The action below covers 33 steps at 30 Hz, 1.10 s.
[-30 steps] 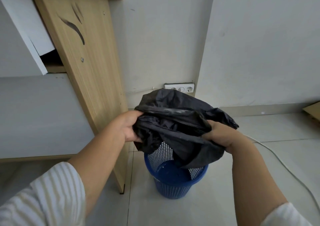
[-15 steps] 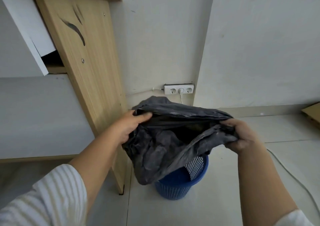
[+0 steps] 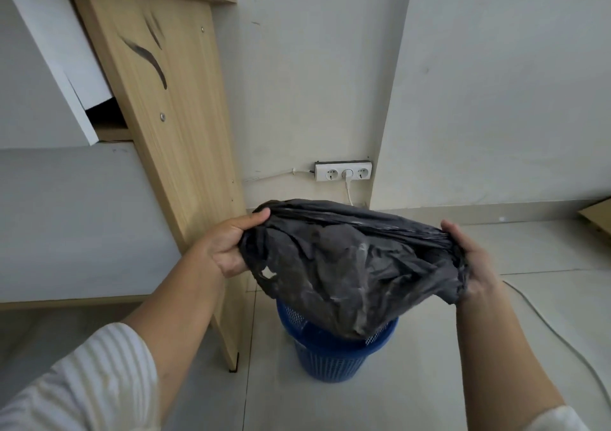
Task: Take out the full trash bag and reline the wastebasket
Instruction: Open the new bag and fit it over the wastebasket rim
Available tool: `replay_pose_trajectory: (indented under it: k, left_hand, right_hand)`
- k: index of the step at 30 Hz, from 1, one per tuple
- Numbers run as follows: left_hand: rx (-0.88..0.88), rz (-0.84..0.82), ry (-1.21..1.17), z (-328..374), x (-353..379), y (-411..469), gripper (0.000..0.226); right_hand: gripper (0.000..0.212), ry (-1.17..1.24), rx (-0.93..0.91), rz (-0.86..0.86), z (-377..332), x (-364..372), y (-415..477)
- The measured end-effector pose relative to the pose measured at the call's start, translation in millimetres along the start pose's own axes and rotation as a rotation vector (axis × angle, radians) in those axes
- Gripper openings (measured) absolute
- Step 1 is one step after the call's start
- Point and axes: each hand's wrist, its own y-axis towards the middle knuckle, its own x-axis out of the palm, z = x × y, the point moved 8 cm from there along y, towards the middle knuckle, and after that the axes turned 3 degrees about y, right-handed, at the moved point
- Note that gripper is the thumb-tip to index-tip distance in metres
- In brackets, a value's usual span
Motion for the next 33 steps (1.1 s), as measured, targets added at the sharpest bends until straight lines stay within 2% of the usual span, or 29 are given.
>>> replay_pose_trajectory:
  k: [1,3,4,6,8,9,13,14,16,20,23,26,31,33]
  left_hand:
    - [0.025,0.014,-0.030,0,-1,2,0.033]
    - [0.038,0.057,-0.067,0,-1,4,0.035]
    - [0.029,0.091,-0.076,1,-1,5,0.038]
    - [0.038,0.163,-0.032,3,-3,6,0.042]
    - [0.058,0.198,0.002,7,-4,6,0.045]
    - [0.071,0.181,-0.004,7,-5,8,0.046]
    - [0.152,-0.007,-0.070,10,5,6,0.051]
    - [0.166,-0.051,-0.071,11,8,5,0.059]
    - [0.179,-0.083,0.042,9,12,6,0.070]
    - [0.106,0.048,0.449,-2,11,12,0.062]
    - [-0.044,0.148,0.648,-13,2,13,0.044]
    - [-0.141,0.192,0.530,-23,-9,7,0.026]
    - [-0.082,0.226,0.109,-25,-19,10,0.024]
    - [-0.050,0.254,0.043,-22,-23,13,0.026]
  right_hand:
    - [0.048,-0.025,0.043,-0.038,7,2,2]
    - [0.036,-0.171,0.046,-0.036,12,4,1]
    - [0.044,-0.267,0.053,-0.073,14,8,0]
    - [0.077,-0.507,0.131,-0.182,25,20,-7]
    - [0.085,-0.734,0.149,-0.259,29,28,-11]
    - [0.078,-0.844,0.144,-0.240,28,29,-10]
    - [0.027,-1.168,0.044,-0.055,29,39,-6]
    - [0.018,-1.161,0.004,-0.012,29,42,-5]
    - [0.017,-1.007,-0.041,0.011,33,49,-3]
    - [0.021,-0.561,-0.021,0.083,34,53,-3]
    - [0.027,-0.477,0.014,0.171,35,45,-1]
    - [0.035,-0.570,-0.008,0.223,32,42,-1]
    - [0.070,-0.970,-0.066,0.257,29,36,-2]
    - [0.071,-1.159,-0.055,0.266,28,33,-3]
